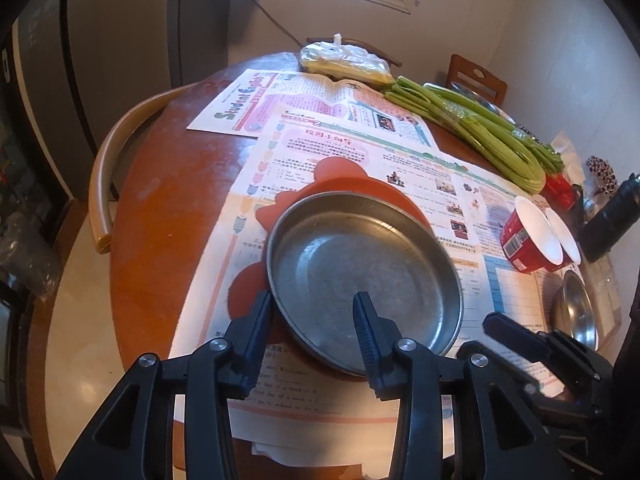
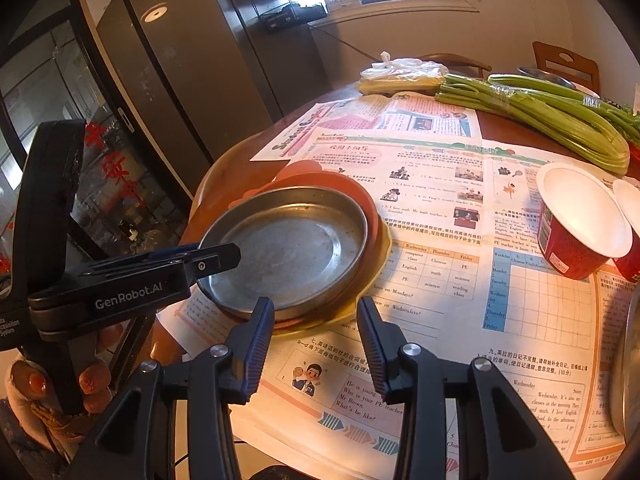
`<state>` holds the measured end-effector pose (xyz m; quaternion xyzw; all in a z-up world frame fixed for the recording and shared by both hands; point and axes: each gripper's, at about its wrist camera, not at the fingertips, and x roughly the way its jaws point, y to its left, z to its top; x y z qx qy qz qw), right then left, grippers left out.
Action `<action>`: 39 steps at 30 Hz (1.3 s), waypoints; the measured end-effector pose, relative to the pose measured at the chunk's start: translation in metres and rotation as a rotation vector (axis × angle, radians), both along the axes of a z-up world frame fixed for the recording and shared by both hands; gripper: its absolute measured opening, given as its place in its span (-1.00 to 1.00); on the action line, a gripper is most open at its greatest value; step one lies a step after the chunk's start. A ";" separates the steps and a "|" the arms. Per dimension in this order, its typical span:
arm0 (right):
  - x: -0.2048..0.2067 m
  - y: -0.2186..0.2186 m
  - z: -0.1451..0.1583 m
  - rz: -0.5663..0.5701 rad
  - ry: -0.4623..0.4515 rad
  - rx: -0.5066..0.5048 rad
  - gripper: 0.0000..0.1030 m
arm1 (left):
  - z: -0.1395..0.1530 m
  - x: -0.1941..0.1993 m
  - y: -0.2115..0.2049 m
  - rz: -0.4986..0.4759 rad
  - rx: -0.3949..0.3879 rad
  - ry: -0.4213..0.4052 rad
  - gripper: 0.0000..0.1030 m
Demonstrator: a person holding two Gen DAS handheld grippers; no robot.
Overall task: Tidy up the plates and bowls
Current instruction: 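Lower the steel pan onto the orange plate and open the left gripper, then withdraw the open left gripper from the steel pan rim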
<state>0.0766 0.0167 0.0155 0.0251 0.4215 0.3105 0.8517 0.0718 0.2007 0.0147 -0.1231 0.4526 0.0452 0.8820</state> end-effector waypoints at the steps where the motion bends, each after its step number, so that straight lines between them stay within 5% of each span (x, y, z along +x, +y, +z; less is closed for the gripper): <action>1: 0.000 -0.001 0.000 -0.003 -0.001 0.000 -0.17 | 0.000 -0.001 0.000 0.000 0.004 -0.002 -0.15; 8: 0.002 -0.007 0.000 -0.016 0.005 0.007 -0.16 | 0.009 -0.016 0.005 0.037 0.051 -0.039 0.02; 24: 0.020 -0.026 -0.012 -0.077 0.083 0.074 0.05 | -0.023 -0.011 0.035 0.096 -0.240 0.014 0.24; 39: 0.037 -0.004 -0.025 -0.010 0.101 0.077 0.06 | -0.045 0.024 0.001 0.028 -0.238 0.077 0.25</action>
